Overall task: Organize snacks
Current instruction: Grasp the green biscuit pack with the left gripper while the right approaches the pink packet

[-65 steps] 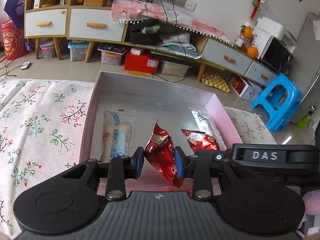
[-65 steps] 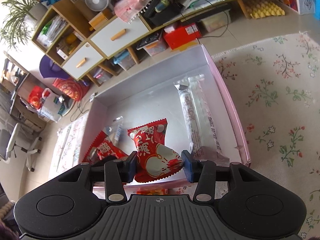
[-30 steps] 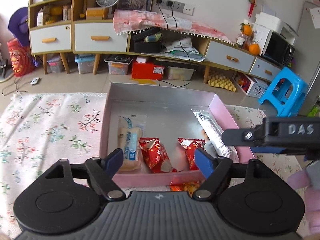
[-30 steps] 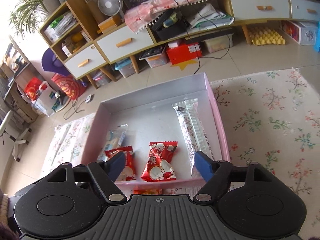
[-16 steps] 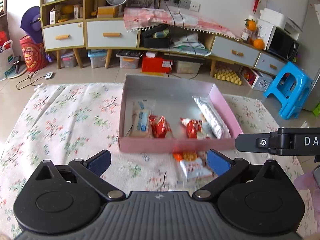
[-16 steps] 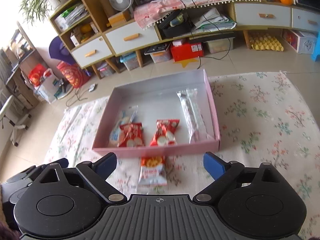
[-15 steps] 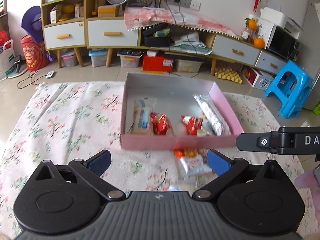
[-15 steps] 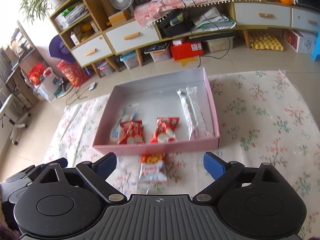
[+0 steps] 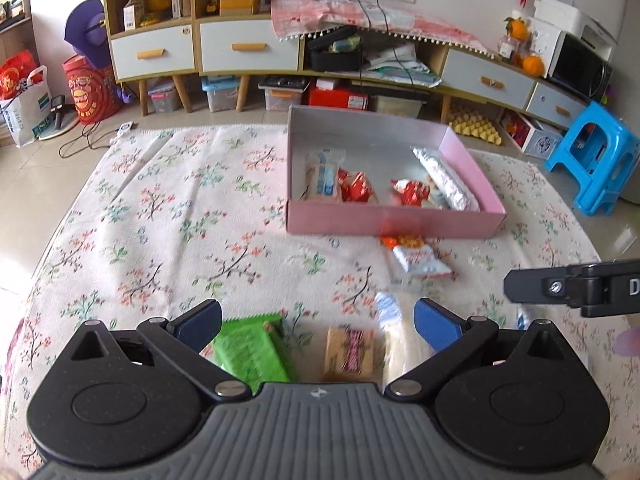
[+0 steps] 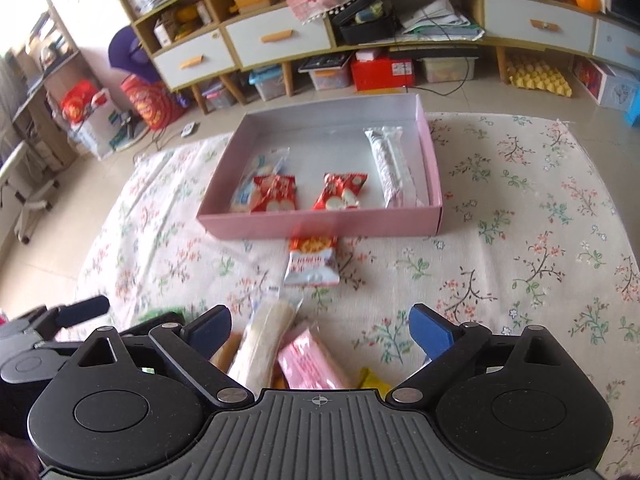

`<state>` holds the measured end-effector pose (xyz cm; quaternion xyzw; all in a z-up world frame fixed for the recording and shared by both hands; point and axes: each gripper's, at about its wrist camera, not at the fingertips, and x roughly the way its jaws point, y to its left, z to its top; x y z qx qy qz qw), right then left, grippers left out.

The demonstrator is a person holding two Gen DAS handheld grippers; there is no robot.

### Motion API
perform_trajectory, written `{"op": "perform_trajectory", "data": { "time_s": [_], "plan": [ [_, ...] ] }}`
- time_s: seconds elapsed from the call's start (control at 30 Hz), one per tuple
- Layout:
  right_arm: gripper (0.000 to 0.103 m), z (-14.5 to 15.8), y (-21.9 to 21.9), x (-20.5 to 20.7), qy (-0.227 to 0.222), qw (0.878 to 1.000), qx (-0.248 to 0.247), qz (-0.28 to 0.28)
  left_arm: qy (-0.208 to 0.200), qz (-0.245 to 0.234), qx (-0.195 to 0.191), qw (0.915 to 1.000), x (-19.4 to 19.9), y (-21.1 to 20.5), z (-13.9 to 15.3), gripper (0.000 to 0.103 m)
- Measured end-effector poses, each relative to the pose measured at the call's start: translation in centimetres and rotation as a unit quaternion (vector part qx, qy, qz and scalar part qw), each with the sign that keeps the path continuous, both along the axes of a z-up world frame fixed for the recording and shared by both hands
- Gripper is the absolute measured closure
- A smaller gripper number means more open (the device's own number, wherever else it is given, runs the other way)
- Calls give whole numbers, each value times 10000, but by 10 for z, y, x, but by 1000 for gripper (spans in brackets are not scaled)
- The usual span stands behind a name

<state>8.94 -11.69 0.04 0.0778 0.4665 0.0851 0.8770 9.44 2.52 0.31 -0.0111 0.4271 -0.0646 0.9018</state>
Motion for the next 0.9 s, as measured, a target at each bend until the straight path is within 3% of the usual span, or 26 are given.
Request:
{"op": "perform_trajectory", "data": {
  "time_s": [0.37,0.6,0.9],
  "plan": [
    [6,-21,15,-18,72,9970,-532,565,380,494,-107,9980,-16,34,-16,0],
    [6,-34,18,-24,-33,9914,-956,895,971,1184,-682,9859,-19,44,-37,3],
    [6,-55,28,-25,321,9856,-1167,1177,1144,1532,-1146,9748,-19,42,-45,17]
  ]
}}
